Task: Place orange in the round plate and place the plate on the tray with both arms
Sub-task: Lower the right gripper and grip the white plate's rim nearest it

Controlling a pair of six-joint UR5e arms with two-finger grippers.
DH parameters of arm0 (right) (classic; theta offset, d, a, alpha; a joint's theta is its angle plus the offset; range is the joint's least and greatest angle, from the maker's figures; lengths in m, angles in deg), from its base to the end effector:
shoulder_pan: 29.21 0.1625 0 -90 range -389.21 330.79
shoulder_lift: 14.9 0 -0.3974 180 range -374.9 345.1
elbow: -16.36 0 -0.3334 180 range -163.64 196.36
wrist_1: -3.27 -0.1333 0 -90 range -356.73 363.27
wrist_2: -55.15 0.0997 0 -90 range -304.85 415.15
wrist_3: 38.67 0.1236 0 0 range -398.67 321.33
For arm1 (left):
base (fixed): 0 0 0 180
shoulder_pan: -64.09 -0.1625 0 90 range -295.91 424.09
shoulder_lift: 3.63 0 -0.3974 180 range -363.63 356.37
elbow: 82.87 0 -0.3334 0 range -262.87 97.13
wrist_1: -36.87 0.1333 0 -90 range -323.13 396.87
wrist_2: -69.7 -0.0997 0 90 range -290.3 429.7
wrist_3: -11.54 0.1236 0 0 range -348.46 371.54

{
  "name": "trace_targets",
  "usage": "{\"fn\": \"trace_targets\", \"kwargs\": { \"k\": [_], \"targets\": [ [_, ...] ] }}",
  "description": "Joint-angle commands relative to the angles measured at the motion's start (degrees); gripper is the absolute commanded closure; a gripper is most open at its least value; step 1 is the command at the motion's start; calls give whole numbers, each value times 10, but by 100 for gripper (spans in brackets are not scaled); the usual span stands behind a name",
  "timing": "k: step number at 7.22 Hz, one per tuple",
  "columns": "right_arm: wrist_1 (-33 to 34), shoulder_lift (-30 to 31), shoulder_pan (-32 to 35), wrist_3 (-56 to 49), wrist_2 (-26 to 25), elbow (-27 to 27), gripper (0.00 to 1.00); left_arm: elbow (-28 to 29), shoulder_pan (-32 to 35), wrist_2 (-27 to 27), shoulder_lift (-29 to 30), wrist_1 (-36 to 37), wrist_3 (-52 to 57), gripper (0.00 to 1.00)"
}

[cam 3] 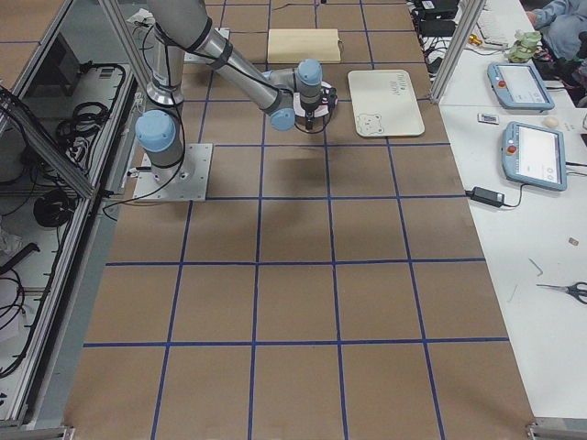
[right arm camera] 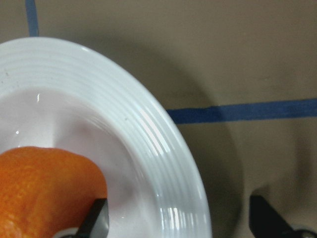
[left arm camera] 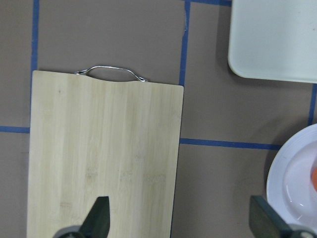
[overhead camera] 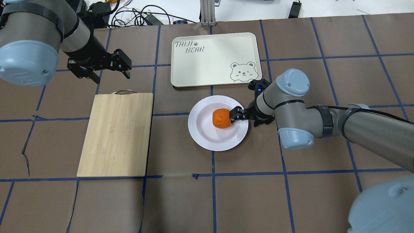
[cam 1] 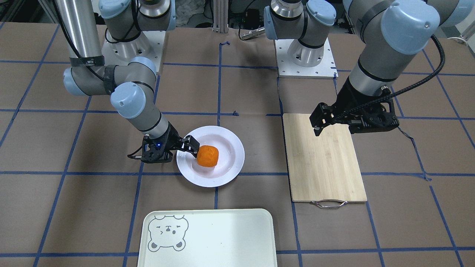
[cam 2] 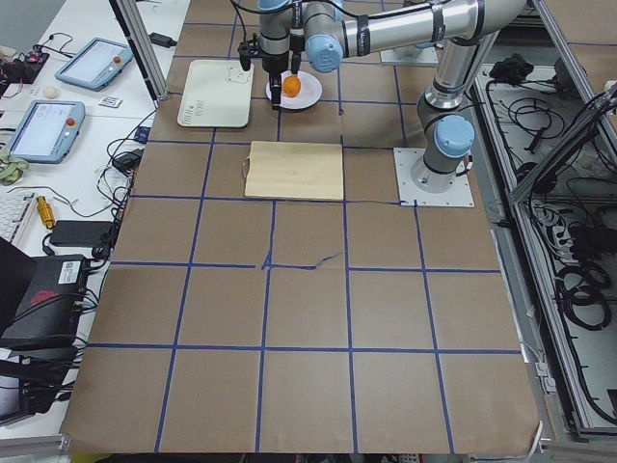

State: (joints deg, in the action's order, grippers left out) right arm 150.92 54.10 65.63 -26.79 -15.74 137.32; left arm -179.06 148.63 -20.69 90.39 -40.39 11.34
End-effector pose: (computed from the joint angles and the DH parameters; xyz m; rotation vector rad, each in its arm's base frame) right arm 0.2118 -0.4424 0.1646 0.1484 2.7928 -0.0691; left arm -0.0880 -0.4716 0.3807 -0.1549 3.1282 -0.0686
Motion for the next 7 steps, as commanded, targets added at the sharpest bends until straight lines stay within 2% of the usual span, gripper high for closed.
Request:
{"fn": "trace_targets", "kwargs": {
  "k": [1,3,4,5,6,7],
  "targets": [
    [6,-1,2,13,21,2,0,-2,0,-14,-5,-9,0,0],
    [8,-14,2,13,41,1,5,-1,-1,-15,-5,-9,0,0],
    [18,-23,2,14,41,2,11,-1,-1,-15,-5,-9,0,0],
    [27,-22,2,15,37,1,22,-1,0,-15,-5,-9,0,0],
    [26,-21,1,15,36,-1,44,0,-1,-15,-5,-9,0,0],
    [23,-18,2,15,32,-1,61,0,0,-15,-5,-9,0,0]
  ]
}}
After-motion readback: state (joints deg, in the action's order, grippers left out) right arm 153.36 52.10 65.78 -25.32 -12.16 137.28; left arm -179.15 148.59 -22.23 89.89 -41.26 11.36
